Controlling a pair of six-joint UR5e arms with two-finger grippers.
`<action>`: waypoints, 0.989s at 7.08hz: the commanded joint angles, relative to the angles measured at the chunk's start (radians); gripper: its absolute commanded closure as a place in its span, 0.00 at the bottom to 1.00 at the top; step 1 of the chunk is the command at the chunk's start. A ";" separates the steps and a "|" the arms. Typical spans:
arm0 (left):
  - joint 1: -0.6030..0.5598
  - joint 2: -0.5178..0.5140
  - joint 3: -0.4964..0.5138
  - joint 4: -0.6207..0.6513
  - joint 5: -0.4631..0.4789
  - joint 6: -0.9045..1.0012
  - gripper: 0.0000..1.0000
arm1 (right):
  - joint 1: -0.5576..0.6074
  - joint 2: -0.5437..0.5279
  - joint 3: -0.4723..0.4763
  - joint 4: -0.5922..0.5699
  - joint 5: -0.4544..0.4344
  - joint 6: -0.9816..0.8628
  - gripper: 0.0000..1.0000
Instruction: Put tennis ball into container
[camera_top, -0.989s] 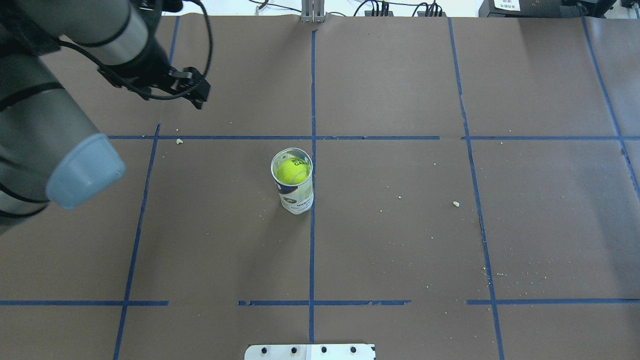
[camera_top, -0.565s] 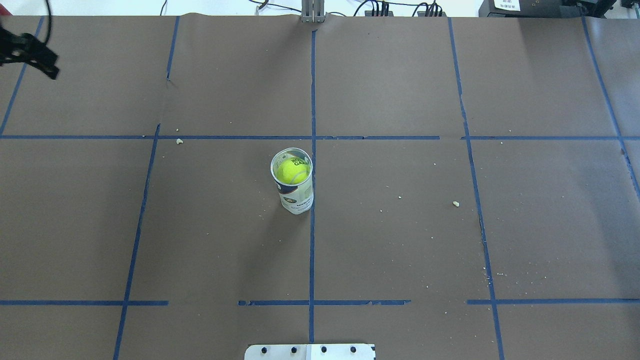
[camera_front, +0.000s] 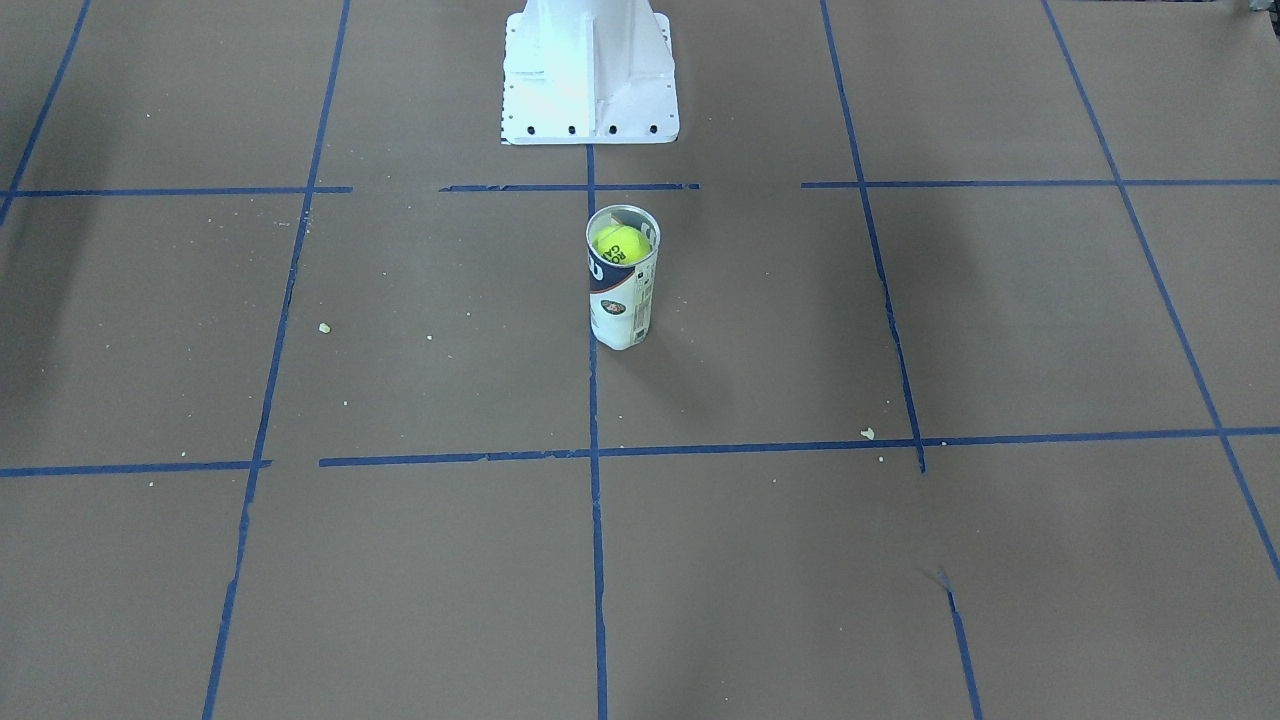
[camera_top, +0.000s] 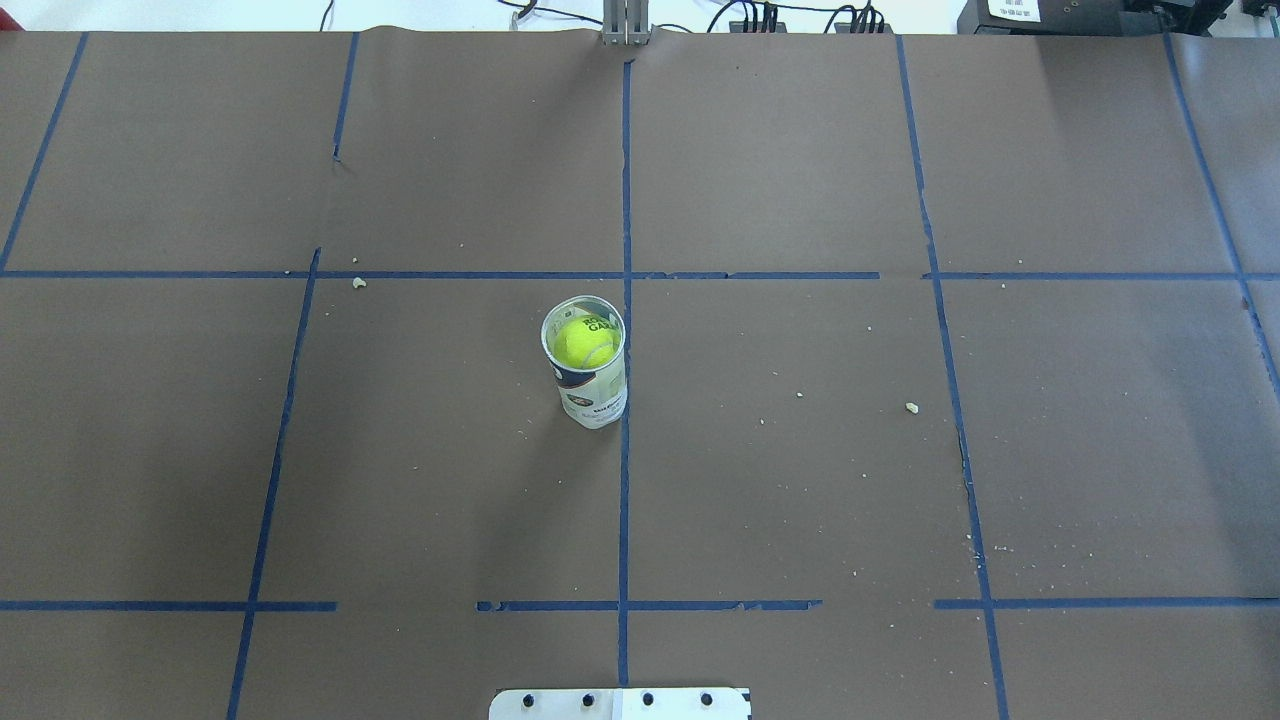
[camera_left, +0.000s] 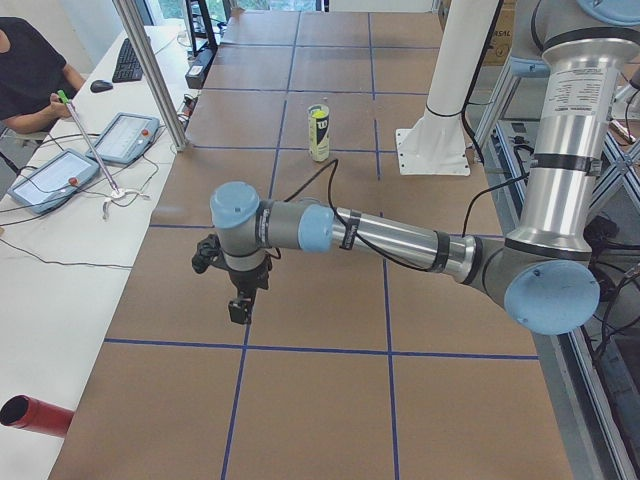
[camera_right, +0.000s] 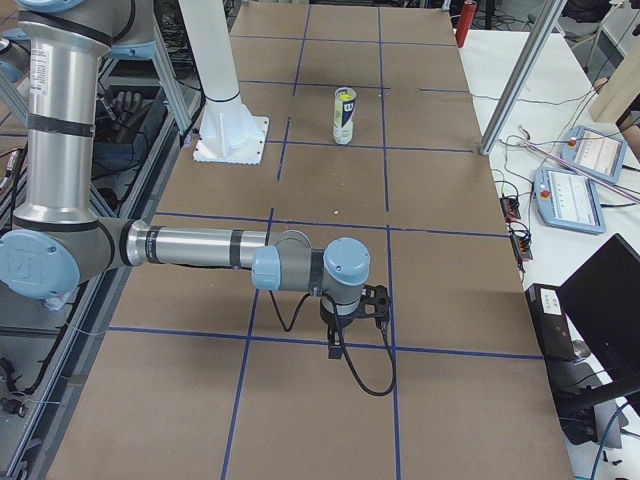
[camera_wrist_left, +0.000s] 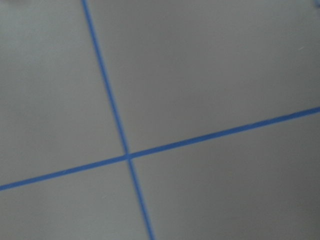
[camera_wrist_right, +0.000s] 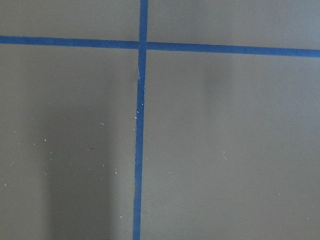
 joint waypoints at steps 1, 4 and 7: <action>-0.027 0.050 0.041 -0.068 -0.062 -0.030 0.00 | 0.000 0.000 0.000 0.000 0.000 0.000 0.00; -0.027 0.083 0.041 -0.078 -0.064 -0.028 0.00 | 0.000 0.000 0.000 0.000 0.000 0.000 0.00; -0.027 0.081 0.039 -0.078 -0.064 -0.028 0.00 | 0.000 0.000 0.000 0.000 0.000 0.000 0.00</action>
